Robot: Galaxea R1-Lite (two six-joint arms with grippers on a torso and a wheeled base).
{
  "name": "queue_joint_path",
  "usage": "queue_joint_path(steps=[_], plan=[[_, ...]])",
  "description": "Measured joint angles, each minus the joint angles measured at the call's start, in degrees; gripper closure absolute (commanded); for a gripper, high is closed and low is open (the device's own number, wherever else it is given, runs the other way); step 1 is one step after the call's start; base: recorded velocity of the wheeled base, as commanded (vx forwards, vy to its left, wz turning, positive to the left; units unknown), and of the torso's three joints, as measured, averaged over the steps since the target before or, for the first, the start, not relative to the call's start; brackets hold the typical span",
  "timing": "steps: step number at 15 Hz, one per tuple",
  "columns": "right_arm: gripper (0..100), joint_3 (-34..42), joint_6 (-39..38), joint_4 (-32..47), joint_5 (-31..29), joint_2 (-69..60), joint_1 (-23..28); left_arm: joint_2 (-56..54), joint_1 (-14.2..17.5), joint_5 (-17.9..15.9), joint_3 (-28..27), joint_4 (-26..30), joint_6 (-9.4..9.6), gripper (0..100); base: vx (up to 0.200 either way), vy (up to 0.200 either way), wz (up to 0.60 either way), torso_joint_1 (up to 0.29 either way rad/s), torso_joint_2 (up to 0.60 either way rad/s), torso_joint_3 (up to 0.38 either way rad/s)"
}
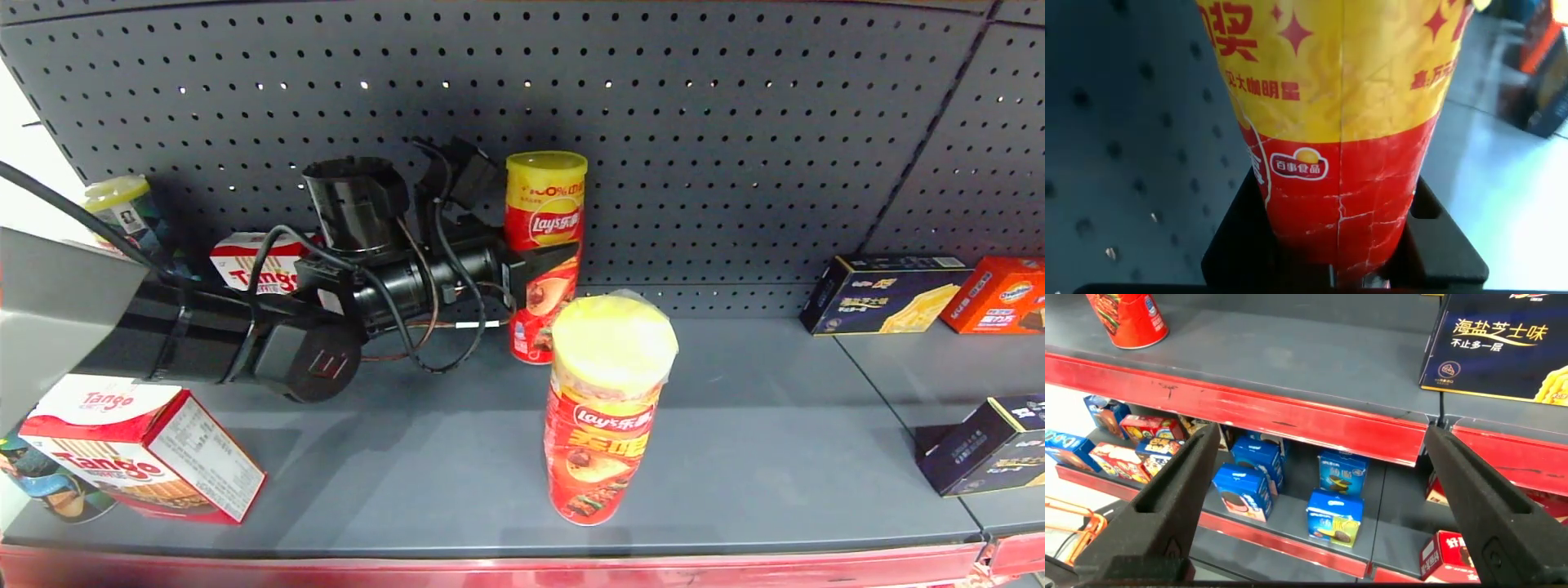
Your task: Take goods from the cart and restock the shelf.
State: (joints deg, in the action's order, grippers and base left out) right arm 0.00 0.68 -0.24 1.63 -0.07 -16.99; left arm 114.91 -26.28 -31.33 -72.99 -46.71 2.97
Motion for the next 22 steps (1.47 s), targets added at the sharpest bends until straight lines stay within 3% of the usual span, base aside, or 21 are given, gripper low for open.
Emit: queue_joint_path(steps=[8,22], plan=[[0,0.0,0.0,0.0,0.0,0.0,0.0,5.7,-0.2,0.0,-4.9,-5.5,0.02,100,0.000,0.000,0.00,0.000,0.00,0.000],[0,0.0,0.0,0.0,0.0,0.0,0.0,8.3,0.0,-0.1,-2.2,-10.8,-0.07,100,0.000,0.000,0.00,0.000,0.00,0.000]])
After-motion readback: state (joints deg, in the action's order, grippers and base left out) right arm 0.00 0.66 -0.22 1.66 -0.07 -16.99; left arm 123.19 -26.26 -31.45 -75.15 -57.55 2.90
